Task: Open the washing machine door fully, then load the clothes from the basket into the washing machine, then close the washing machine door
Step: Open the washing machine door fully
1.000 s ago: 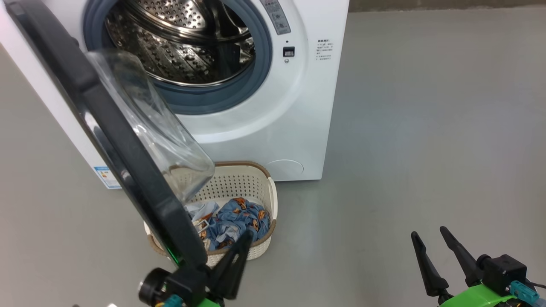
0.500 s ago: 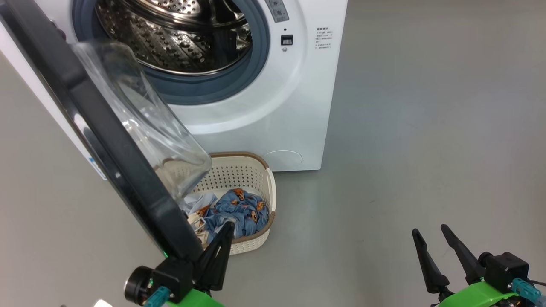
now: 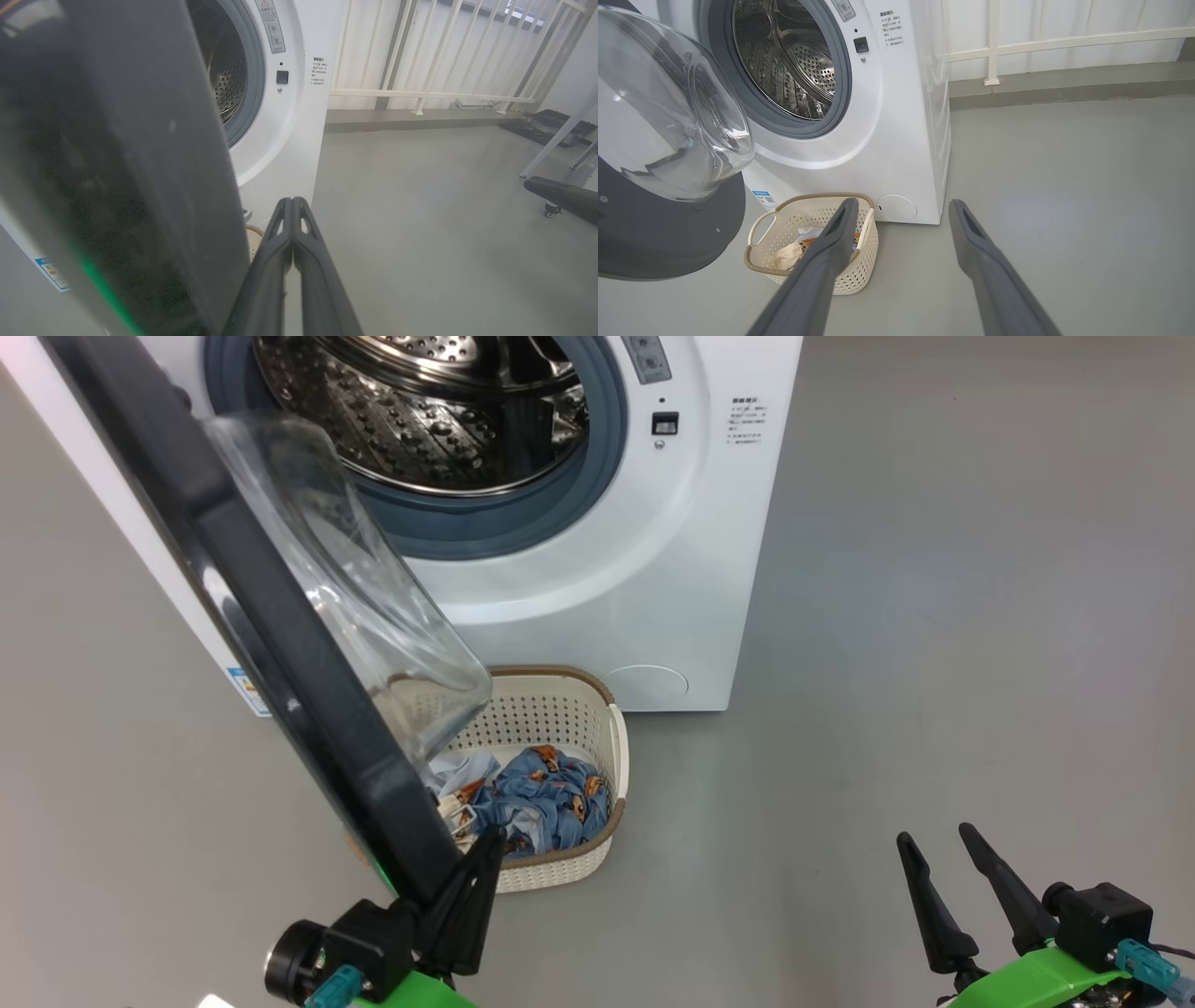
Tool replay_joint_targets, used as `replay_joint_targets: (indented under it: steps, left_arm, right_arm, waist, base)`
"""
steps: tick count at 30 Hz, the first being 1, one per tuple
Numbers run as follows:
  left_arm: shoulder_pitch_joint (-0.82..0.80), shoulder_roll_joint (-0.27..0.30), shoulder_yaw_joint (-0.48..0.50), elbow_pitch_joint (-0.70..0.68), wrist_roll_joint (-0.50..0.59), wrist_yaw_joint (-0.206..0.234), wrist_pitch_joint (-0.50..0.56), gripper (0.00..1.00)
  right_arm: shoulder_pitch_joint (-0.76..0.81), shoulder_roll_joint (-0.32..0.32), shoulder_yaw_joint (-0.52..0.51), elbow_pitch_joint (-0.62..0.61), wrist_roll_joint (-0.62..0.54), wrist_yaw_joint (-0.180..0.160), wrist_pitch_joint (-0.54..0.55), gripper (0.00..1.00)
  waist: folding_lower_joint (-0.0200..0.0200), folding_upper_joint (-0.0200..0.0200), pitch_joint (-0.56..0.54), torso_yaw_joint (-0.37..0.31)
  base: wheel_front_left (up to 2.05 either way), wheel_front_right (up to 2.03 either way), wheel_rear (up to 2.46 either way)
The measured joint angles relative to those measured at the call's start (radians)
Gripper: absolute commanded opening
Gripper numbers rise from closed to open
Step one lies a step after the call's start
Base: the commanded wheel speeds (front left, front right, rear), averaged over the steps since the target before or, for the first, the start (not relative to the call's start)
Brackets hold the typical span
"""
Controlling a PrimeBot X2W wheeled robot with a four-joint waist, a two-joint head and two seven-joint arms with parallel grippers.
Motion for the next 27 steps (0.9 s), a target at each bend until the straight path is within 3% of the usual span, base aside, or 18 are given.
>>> replay_joint_targets:
  steps: [16, 27]
  left_arm:
    - [0.048, -0.016, 0.048, -0.015, -0.004, 0.079, 0.003, 0.0]
    - [0.067, -0.015, 0.088, -0.147, -0.004, 0.105, 0.003, 0.0]
  right_arm:
    - [0.002, 0.003, 0.004, 0.009, 0.014, 0.0, 0.0, 1.0]
    - [0.002, 0.007, 0.001, 0.01, 0.014, 0.0, 0.0, 1.0]
  waist:
    - [0.0, 0.0, -0.025, 0.038]
    - [0.0, 0.0, -0.012, 0.082]
  base:
    - [0.0, 0.0, 0.0]
    - [0.0, 0.0, 0.0]
